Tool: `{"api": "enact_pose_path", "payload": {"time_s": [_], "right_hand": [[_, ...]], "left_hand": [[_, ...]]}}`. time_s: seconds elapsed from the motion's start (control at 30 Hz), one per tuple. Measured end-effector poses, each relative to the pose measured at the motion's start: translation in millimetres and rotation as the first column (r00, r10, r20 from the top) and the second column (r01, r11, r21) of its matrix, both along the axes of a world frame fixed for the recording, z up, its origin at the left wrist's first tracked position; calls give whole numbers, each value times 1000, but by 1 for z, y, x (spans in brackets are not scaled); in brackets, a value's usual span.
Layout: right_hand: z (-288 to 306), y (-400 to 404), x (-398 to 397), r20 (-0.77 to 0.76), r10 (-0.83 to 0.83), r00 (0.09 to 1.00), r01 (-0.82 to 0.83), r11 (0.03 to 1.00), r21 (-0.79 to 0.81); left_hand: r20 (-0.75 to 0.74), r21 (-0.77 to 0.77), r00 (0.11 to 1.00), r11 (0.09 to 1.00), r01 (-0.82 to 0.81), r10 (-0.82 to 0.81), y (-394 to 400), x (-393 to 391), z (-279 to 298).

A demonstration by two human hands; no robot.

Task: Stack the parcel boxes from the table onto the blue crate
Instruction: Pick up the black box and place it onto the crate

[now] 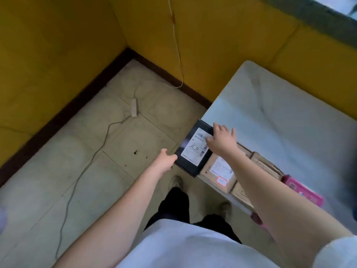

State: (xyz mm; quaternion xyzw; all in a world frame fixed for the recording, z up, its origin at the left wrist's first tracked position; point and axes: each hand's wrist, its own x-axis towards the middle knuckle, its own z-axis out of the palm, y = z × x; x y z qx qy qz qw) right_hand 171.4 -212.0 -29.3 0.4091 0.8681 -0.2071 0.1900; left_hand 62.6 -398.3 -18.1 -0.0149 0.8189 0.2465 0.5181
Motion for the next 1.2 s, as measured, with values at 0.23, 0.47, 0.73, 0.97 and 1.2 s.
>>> {"api": "enact_pose_path", "payload": {"time_s": [0.23,0.47,0.73,0.97,1.2], "right_hand": [[5,-1,-27,-81,-155,985,144,982,-125],[117,38,15,-579,-487,655,418,871,-259],[193,79,239,-771,-577,269,710,660,-246],[173,105,436,-750,-656,82,802,490,-341],[145,111,539,-618,-769,160,743,506,-437]], "left_hand": [[191,52,956,971,-235,221,27,-9,8],[23,264,993,957,-117,114,94,-22,76],[73,452,798,733,508,-599,207,140,151],[214,540,715,691,480,-665,255,346,162],[120,397,760,732,554,-639,295,477,131]]}}
